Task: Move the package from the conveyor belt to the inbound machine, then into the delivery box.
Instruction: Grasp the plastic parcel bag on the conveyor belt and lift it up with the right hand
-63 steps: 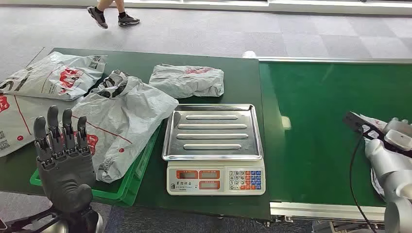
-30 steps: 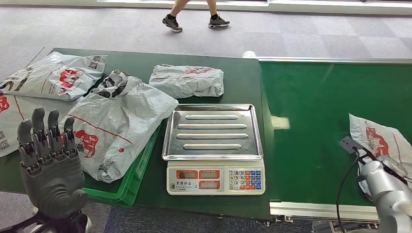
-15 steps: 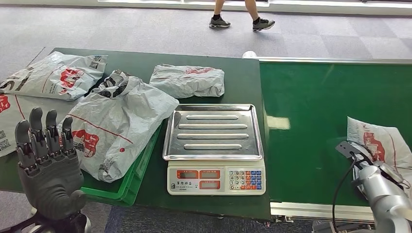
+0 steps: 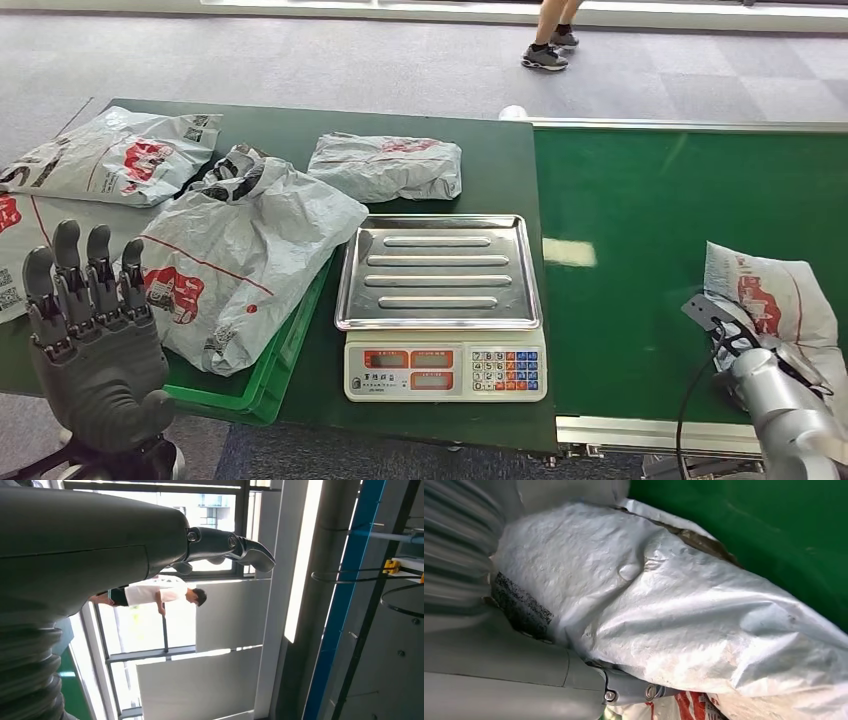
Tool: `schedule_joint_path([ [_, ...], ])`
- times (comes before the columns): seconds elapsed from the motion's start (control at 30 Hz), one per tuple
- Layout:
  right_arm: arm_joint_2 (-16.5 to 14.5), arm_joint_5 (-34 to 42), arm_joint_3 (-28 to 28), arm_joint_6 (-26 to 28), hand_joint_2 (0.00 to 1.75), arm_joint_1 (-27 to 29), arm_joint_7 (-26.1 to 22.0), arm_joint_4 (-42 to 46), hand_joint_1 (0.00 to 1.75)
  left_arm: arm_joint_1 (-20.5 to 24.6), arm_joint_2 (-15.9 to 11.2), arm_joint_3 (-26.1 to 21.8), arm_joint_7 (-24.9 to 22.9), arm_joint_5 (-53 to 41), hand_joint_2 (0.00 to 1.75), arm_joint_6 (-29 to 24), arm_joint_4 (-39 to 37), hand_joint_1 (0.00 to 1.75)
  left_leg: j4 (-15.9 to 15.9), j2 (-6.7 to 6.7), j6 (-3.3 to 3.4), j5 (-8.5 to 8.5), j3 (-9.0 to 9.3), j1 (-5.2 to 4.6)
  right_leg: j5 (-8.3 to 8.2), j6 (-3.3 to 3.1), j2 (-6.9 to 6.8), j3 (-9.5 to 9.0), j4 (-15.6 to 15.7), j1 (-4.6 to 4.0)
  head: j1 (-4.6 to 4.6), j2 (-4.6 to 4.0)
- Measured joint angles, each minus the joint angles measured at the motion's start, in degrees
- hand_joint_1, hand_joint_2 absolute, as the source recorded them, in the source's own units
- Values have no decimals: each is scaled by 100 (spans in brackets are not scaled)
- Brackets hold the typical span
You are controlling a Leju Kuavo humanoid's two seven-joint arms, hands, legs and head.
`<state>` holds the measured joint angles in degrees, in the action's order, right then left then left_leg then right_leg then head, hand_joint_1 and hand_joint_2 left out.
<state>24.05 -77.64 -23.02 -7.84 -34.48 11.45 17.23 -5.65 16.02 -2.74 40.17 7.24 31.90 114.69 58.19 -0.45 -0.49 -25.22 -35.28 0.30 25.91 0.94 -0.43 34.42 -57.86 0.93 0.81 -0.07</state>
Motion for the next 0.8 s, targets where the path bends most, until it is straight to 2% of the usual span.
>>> schedule_joint_path([
  [0.13, -143, -146, -20, 332, 175, 105, -99, 234, 175, -6, 0, -4, 0, 31, 175, -18, 60, 0, 0, 11, 0, -4, 6, 0, 0, 0, 12, 0, 0, 0, 0, 0],
  [0.53, -283, -404, -82, 581, 175, 222, 44, 679, 175, -13, 4, -4, 0, 28, 175, -173, 127, 0, 0, 14, -1, -3, 9, 0, 0, -1, 14, -2, 0, 0, 0, 0],
  [0.8, -409, -802, -116, 942, 175, 283, 143, 1118, 175, -24, 4, -13, 0, 78, 175, -216, 194, 0, -2, 10, 0, -3, -4, -2, 0, -1, 10, 1, -1, 2, 0, 0],
])
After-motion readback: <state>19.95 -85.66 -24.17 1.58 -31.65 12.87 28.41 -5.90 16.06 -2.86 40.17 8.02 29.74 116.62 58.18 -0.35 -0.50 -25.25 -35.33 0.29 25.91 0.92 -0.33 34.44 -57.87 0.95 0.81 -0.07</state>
